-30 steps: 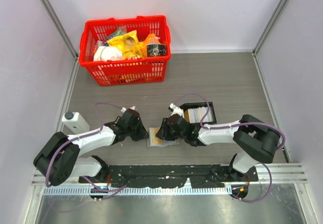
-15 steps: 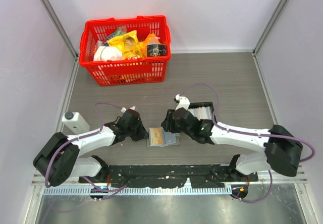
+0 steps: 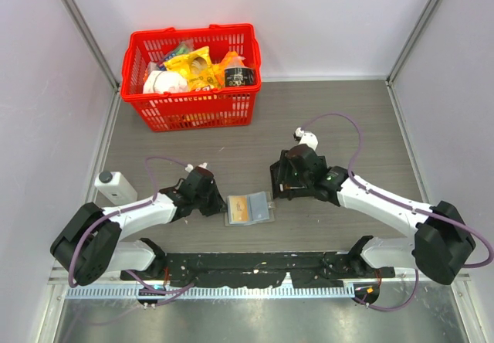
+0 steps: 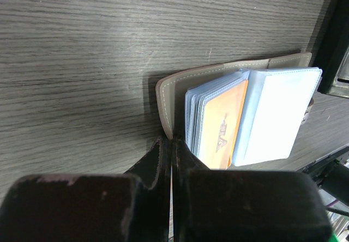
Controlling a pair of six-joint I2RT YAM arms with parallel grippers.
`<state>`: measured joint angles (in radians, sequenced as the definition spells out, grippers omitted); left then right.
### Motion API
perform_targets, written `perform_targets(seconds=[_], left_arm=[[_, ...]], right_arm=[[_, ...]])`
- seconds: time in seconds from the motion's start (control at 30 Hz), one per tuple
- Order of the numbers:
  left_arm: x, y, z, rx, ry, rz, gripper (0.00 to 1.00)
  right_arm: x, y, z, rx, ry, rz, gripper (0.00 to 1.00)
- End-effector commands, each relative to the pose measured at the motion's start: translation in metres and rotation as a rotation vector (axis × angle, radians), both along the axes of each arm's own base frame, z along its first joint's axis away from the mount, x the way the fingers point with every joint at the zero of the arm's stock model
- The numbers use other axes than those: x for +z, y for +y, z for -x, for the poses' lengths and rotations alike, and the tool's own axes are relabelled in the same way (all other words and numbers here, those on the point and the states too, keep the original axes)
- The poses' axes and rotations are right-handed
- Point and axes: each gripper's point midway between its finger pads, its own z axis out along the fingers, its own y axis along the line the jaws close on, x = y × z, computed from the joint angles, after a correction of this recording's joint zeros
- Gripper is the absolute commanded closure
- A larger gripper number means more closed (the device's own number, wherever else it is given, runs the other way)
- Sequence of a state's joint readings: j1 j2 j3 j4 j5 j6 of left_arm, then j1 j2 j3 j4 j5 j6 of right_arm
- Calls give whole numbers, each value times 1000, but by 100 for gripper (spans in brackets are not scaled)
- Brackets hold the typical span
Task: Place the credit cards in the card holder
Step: Pick up the credit card from the storage box.
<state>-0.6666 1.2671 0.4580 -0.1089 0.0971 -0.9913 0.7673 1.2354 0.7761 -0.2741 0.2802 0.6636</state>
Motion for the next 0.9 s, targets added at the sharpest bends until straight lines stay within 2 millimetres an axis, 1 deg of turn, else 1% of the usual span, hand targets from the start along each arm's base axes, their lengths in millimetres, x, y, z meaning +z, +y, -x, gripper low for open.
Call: perform_targets(seconds=[0.0, 0.03, 0.23, 0.3, 0.43, 0.47, 0.63, 0.73, 0.87], left_arm=[[-9, 11, 5, -6, 14, -68, 100], [-9, 11, 5, -7, 13, -68, 100], [-10, 13, 6, -4, 15, -72, 100], [-10, 13, 6, -4, 15, -72, 100], [-10, 13, 5, -4, 18, -74, 100], [-10, 13, 5, -6, 18, -76, 100], [-11, 13, 5, -6, 19, -77, 100], [-12, 13, 6, -8, 24, -80, 100], [-12, 13, 6, -9, 23, -80, 100]], right_arm=[[-1, 14, 1, 70, 21, -71, 39], [-3, 14, 1, 72, 27, -69, 35], [-10, 16, -1, 73, 41, -106, 34], [-13, 14, -4, 61, 47, -99, 34], [-33, 13, -4, 64, 98, -82, 34], [-33, 15, -7, 66, 93, -91, 34], [-46, 17, -13, 65, 116, -82, 34], [-48, 23, -11, 86, 125, -103, 34], [-41, 26, -10, 101, 112, -135, 35]])
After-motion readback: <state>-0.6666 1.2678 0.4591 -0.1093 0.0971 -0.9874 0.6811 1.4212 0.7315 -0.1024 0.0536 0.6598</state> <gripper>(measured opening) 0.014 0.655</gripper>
